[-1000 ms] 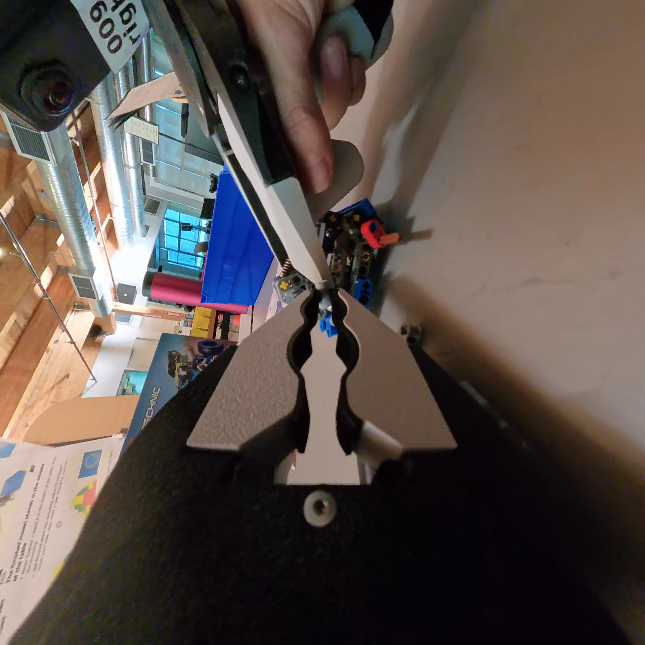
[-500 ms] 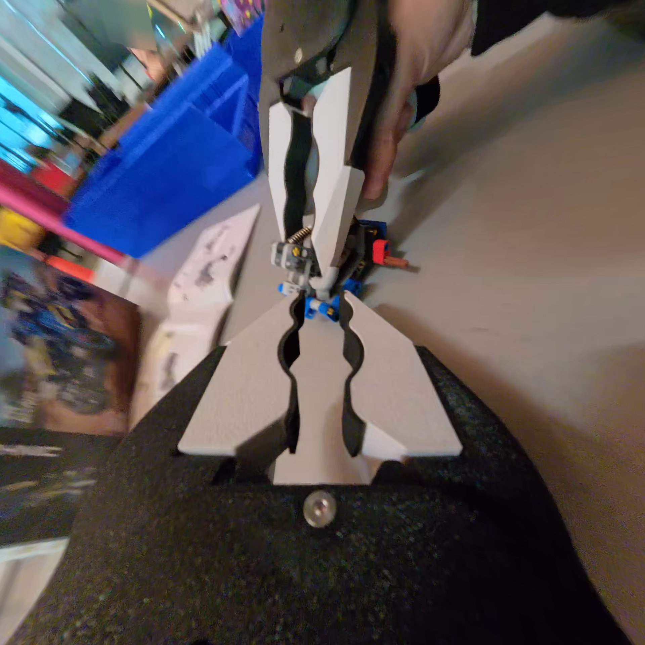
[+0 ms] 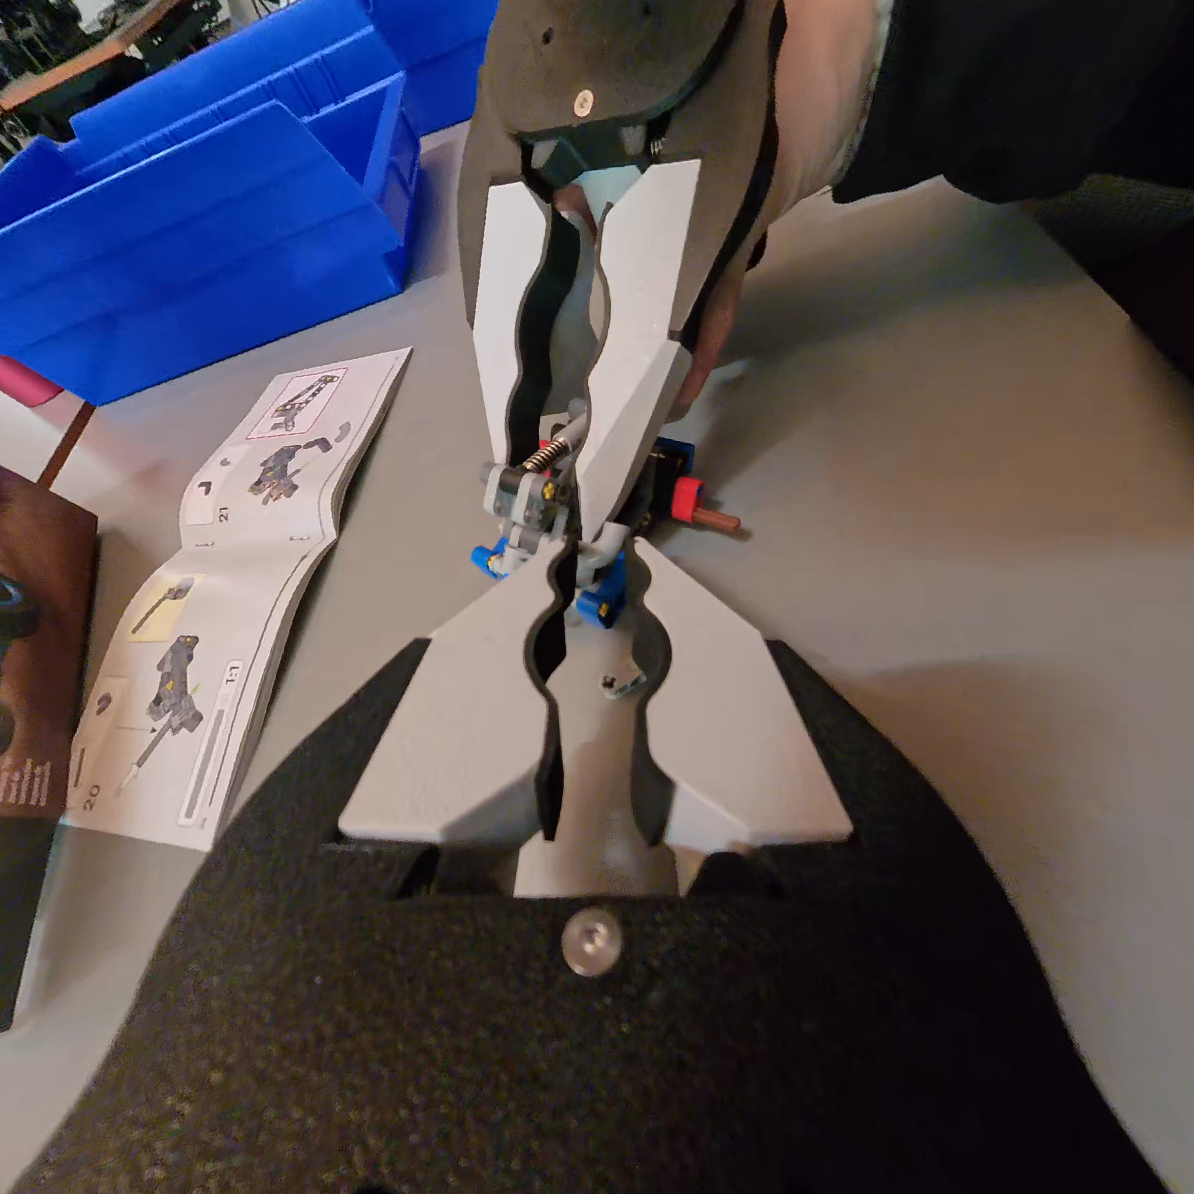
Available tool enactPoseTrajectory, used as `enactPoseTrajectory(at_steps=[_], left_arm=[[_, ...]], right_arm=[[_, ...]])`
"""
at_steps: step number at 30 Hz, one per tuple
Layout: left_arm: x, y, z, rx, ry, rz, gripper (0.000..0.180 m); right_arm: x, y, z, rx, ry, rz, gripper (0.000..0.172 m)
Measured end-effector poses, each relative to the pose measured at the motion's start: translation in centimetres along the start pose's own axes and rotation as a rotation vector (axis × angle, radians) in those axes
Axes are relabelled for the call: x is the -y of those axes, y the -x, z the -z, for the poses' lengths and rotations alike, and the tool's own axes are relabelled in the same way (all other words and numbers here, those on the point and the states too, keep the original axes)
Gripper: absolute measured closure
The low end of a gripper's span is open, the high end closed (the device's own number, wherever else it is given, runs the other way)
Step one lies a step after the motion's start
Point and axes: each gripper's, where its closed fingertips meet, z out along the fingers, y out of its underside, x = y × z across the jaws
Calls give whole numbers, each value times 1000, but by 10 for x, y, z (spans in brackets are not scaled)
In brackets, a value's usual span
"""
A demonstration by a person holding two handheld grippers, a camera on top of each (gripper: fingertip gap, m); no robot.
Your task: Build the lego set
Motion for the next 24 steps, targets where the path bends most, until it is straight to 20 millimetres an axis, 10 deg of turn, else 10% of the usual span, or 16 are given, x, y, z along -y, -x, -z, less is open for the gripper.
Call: enactPoseTrajectory(at_steps=[24], left_arm=[[-1,-3,-1,-21,-9,-83,175]], right_arm=[[0,1,-3,6,11,12,150]])
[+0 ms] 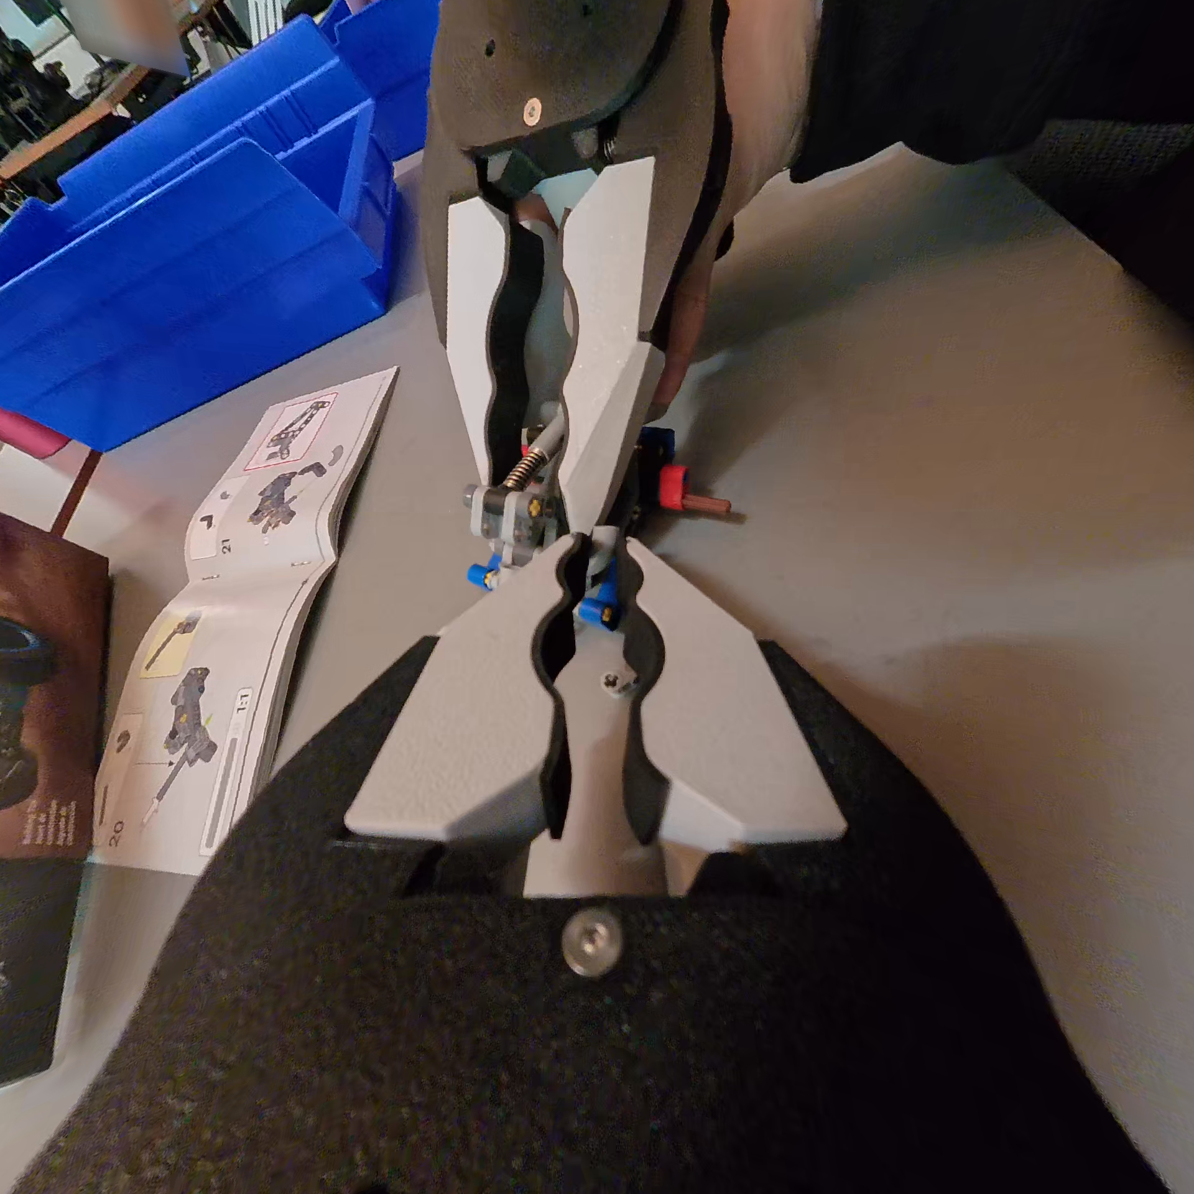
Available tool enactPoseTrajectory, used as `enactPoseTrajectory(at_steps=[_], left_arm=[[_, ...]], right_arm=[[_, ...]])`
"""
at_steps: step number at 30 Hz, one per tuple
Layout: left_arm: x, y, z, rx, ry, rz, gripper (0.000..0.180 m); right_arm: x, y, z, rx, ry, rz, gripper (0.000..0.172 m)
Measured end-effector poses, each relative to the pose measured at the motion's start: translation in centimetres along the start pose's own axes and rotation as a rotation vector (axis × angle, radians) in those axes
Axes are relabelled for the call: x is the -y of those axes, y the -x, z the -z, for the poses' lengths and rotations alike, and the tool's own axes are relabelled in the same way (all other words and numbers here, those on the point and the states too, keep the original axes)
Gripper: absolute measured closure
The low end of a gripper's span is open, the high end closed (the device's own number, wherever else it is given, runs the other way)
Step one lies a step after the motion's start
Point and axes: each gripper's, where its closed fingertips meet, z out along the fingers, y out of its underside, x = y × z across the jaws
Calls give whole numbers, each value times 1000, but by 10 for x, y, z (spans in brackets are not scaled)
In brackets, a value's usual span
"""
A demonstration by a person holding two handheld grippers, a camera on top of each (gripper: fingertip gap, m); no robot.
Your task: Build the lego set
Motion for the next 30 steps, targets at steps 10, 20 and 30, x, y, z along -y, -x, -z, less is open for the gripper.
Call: enactPoseTrajectory(at_steps=[10,20,30], left_arm=[[-1,-1,-1,7,-4,-70,176],[2,-5,1,-21,-38,-119,175],[-4,9,16,-53,-38,73,152]], right_arm=[[0,1,0,17,11,7,150],[0,5,1,59,0,11,149],[-1,13,-2,74,-11,113,127]])
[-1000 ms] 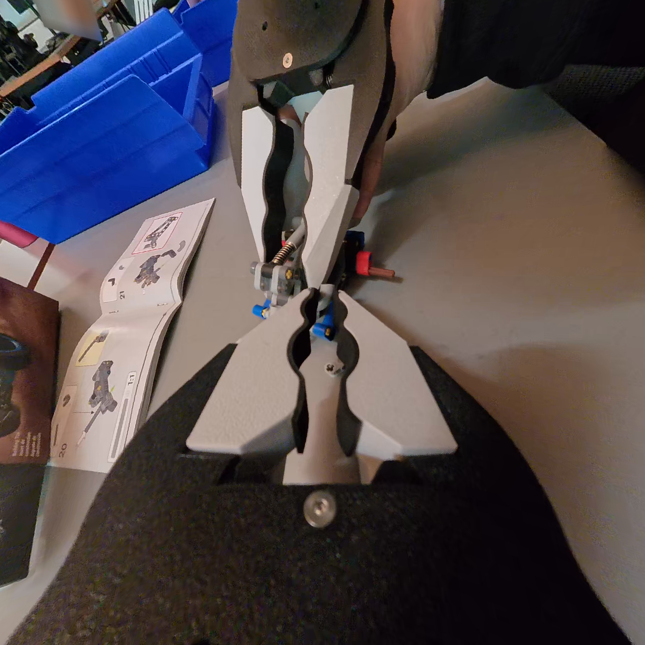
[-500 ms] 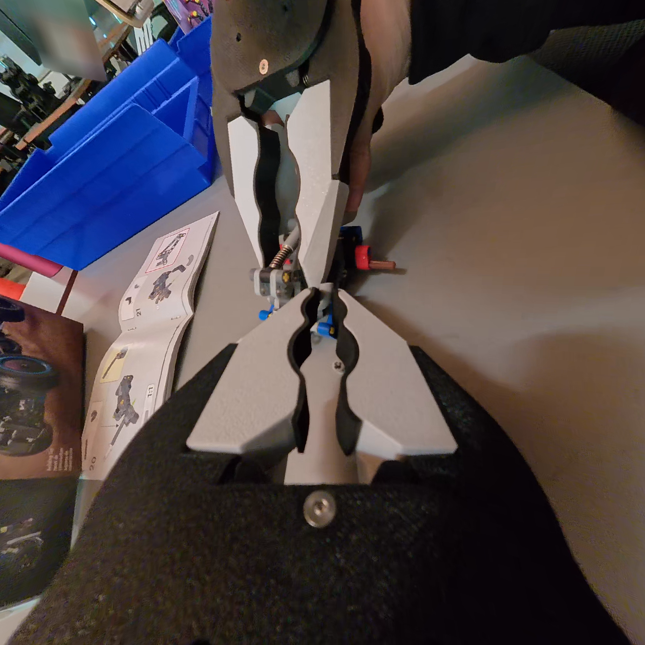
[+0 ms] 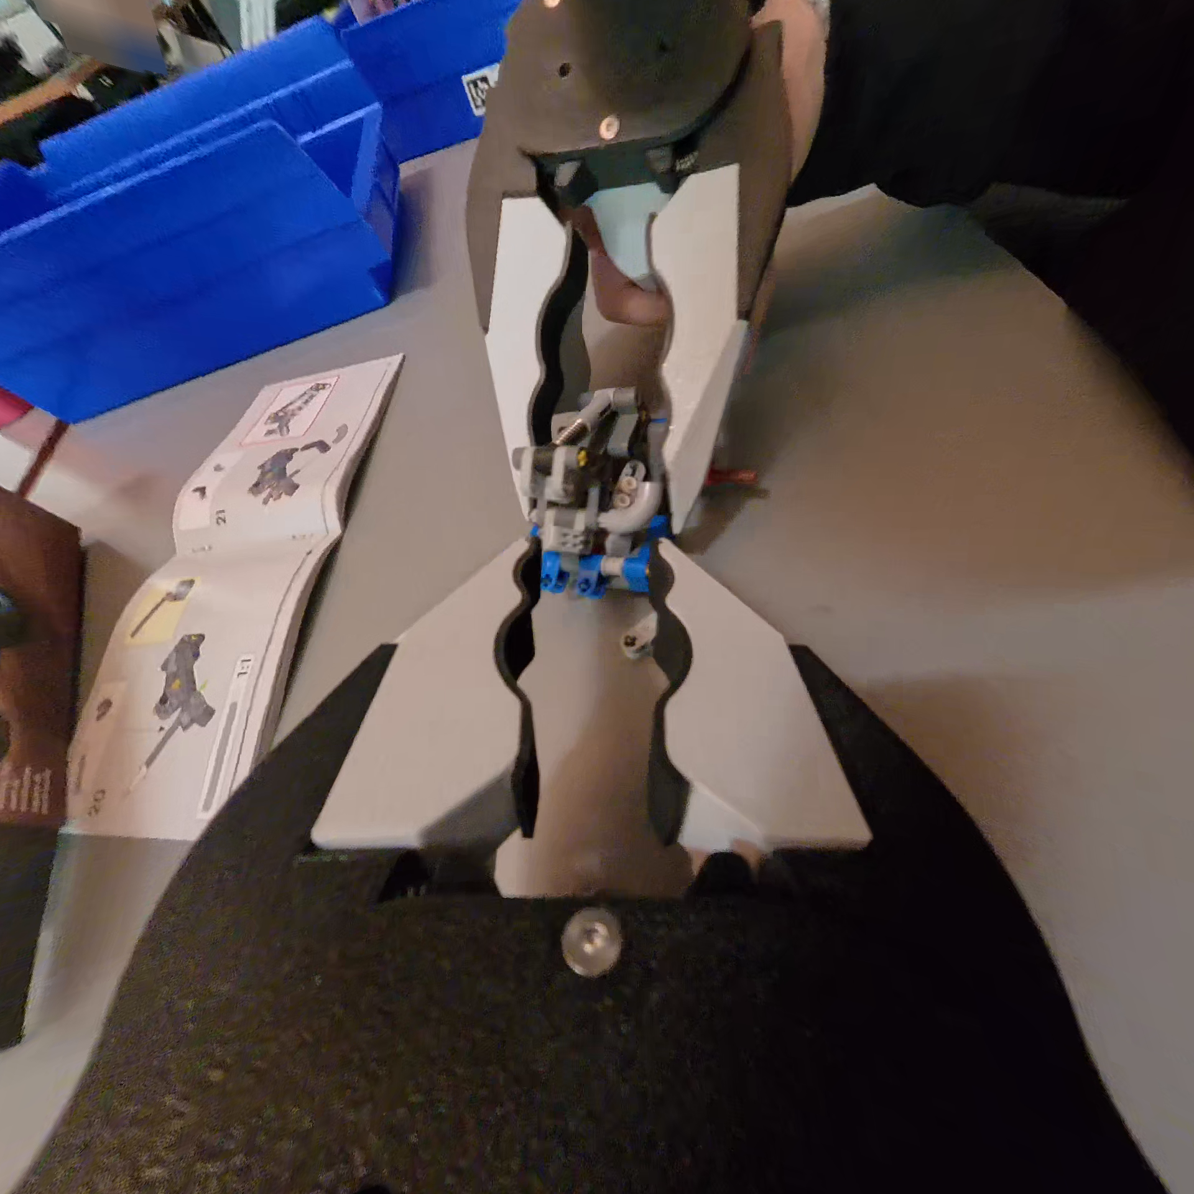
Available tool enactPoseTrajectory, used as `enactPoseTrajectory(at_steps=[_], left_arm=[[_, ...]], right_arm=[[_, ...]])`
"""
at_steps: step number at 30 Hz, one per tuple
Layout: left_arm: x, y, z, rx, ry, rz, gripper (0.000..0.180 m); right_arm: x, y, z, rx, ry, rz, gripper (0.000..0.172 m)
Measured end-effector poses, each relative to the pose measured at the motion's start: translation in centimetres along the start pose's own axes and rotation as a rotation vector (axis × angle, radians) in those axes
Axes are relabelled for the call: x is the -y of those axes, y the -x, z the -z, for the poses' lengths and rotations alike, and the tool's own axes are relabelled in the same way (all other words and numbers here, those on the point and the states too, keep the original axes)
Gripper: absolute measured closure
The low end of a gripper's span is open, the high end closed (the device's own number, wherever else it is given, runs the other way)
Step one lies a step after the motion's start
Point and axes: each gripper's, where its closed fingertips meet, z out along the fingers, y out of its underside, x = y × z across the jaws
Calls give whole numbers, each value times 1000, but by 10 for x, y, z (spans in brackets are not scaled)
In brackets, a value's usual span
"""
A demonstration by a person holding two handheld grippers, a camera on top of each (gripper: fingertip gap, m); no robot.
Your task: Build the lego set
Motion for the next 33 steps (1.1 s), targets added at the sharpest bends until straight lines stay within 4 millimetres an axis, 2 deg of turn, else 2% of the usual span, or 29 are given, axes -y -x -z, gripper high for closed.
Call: enactPoseTrajectory(at_steps=[3,6,9,12,18,26,33], left_arm=[[-3,4,-2,-52,23,63,139],[0,2,-4,-132,9,138,133],[-2,1,-9,-187,30,169,131],[-5,-1,-15,-250,56,214,139],[-4,-6,-21,-284,73,162,144],[-4,-4,-25,-226,73,65,147],[-3,-6,-25,-232,72,50,147]], right_arm=[[8,2,0,5,-33,7,119],[14,0,3,-11,-53,-24,114],[9,2,4,-10,-20,-33,116],[10,3,3,-7,-25,-55,125],[6,5,4,-10,-1,-16,125],[3,1,5,-70,-6,45,126],[2,1,6,-68,1,88,125]])
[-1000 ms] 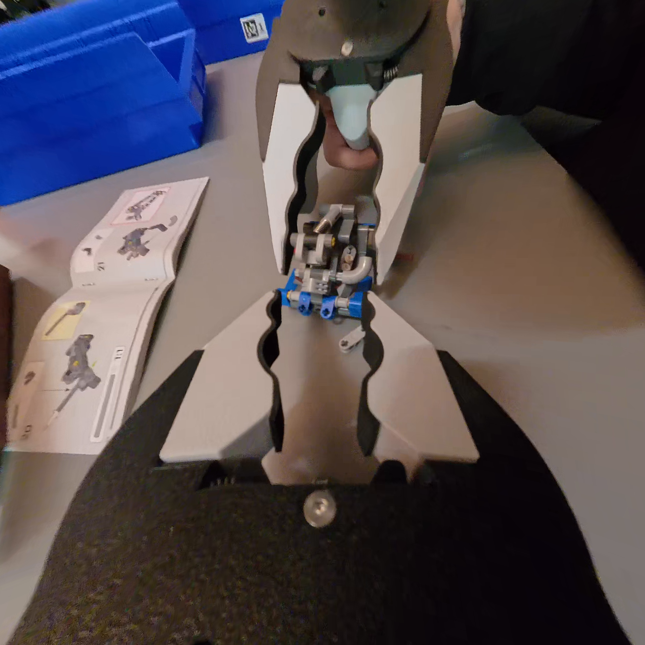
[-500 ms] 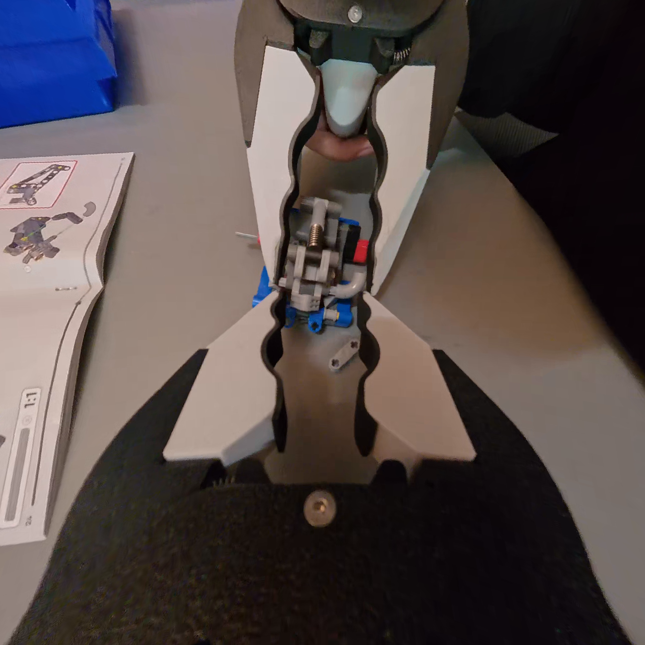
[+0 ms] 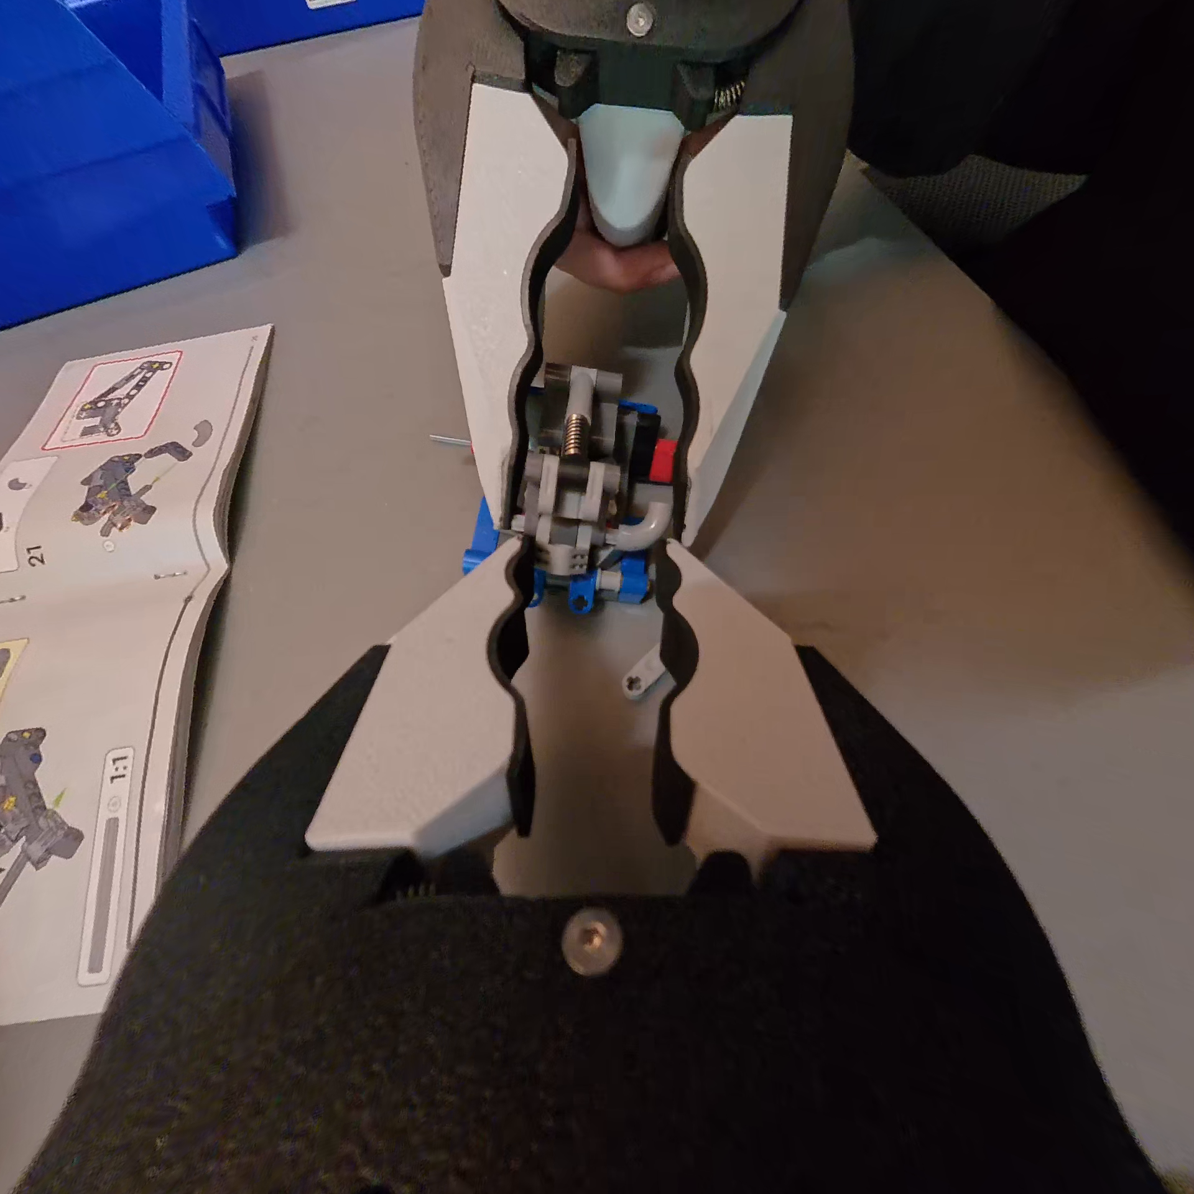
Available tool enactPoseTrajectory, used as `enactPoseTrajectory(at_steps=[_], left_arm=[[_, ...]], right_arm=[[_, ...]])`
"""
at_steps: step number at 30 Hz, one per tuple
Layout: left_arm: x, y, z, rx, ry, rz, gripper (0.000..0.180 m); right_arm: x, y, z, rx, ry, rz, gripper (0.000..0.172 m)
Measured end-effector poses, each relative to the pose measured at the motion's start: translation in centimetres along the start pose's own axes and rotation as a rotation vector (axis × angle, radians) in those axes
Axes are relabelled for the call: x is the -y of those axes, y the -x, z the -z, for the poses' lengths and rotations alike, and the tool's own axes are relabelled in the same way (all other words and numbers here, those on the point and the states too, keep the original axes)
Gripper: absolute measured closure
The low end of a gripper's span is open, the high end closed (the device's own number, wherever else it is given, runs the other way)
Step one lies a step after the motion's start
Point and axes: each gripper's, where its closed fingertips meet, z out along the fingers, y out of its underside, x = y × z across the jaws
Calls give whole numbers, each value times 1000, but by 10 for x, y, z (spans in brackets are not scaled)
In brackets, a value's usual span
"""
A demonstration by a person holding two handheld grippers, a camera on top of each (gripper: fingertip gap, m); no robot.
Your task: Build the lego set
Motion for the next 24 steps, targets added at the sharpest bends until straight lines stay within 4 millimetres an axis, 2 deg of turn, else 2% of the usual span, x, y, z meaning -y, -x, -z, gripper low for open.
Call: enactPoseTrajectory(at_steps=[4,7,9,14,17,24], left_arm=[[0,0,0,-3,12,-12,147],[0,1,0,-4,9,1,148],[0,1,-1,0,7,3,149],[-4,2,-2,4,31,8,149],[-4,1,-3,8,40,-11,150],[0,-4,-8,-28,32,66,144]], right_arm=[[0,-1,0,-8,-1,8,123],[-1,-6,1,-37,8,-20,113],[-1,0,2,-4,13,-8,126],[3,-4,3,-67,0,30,128],[3,-2,4,-39,-25,-16,129],[1,-1,9,5,-40,-78,129]])
